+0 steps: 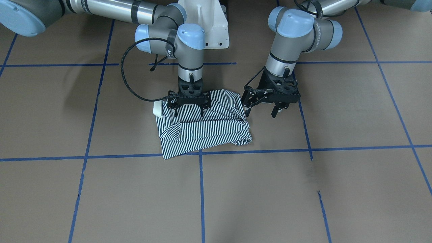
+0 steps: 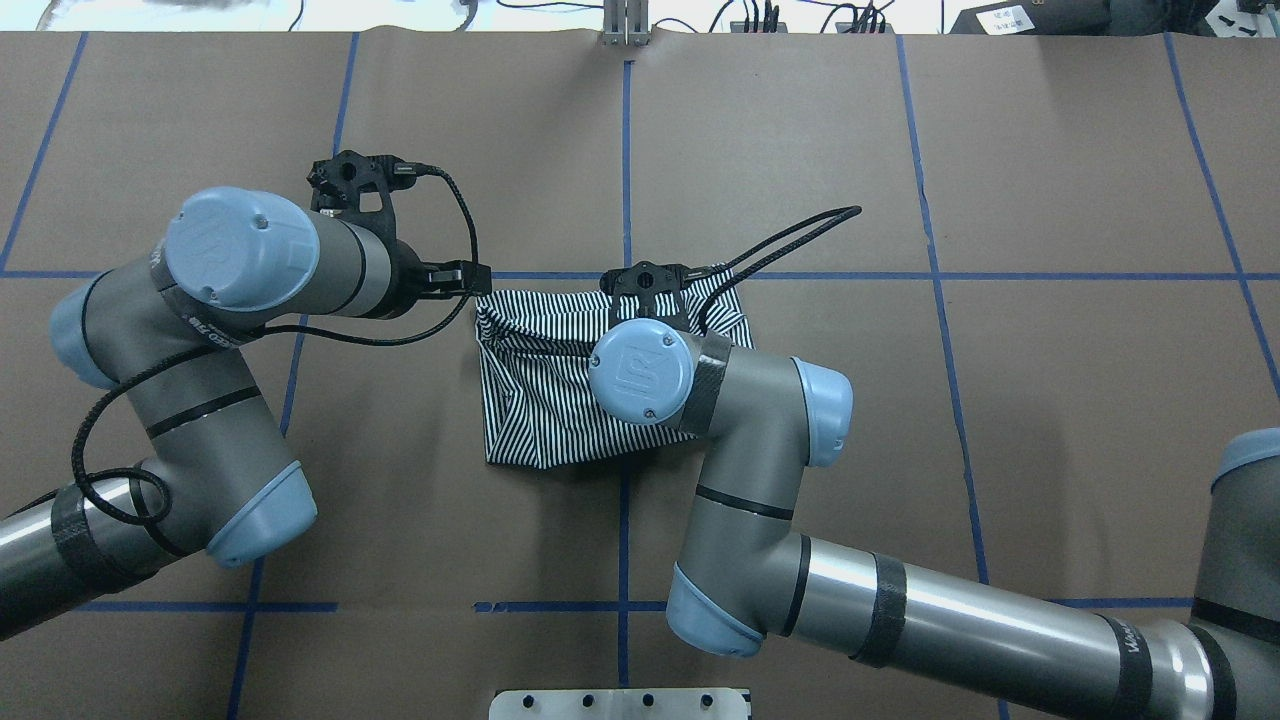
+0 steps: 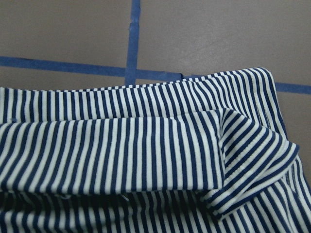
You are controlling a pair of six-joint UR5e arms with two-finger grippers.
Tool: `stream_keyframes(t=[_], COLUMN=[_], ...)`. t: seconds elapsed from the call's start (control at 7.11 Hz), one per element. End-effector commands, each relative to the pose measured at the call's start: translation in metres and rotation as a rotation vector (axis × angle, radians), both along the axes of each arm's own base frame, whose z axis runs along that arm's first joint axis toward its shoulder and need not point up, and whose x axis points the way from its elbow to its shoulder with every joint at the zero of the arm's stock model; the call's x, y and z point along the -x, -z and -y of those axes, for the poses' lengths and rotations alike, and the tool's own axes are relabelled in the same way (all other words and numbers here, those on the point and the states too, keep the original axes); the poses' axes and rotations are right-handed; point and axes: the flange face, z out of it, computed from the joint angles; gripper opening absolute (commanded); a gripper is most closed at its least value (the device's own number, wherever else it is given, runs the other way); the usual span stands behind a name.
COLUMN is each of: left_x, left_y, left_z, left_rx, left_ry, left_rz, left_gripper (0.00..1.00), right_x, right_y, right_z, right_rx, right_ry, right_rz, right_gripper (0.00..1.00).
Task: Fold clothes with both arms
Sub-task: 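Raise the right gripper away from the shirt while the left gripper holds still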
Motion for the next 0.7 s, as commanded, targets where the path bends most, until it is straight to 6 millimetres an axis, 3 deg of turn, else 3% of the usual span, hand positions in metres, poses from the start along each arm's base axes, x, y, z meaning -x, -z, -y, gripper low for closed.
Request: stream_keyframes(t=[0.0, 0.28, 0.42, 0.56], left_x=[-0.001, -0.002, -0.002, -0.002], left_y=[-0.001, 0.0, 0.0, 0.0], left_z=[-0.001, -0.002, -0.002, -0.002], left_rx=[0.003, 0.002, 0.002, 0.001], left_ry=[-0.001, -0.004, -0.004, -0.005], left_rz=[0.001, 0.0, 0.0, 0.0], left_gripper=[1.0, 1.0, 1.0, 1.0], right_x=[0.001, 0.007, 0.004, -0.002], right_y=[0.001, -0.02, -0.011, -0.003], right_z=[0.008, 0.037, 0.053, 0.082], right_rx=[-0.018, -0.004, -0.006, -0.001], right_ry=[0.009, -0.015, -0.031, -0.059], right_rz=[-0.024, -0.081, -0.082, -0.089], right_gripper=[1.0, 1.0, 1.0, 1.0])
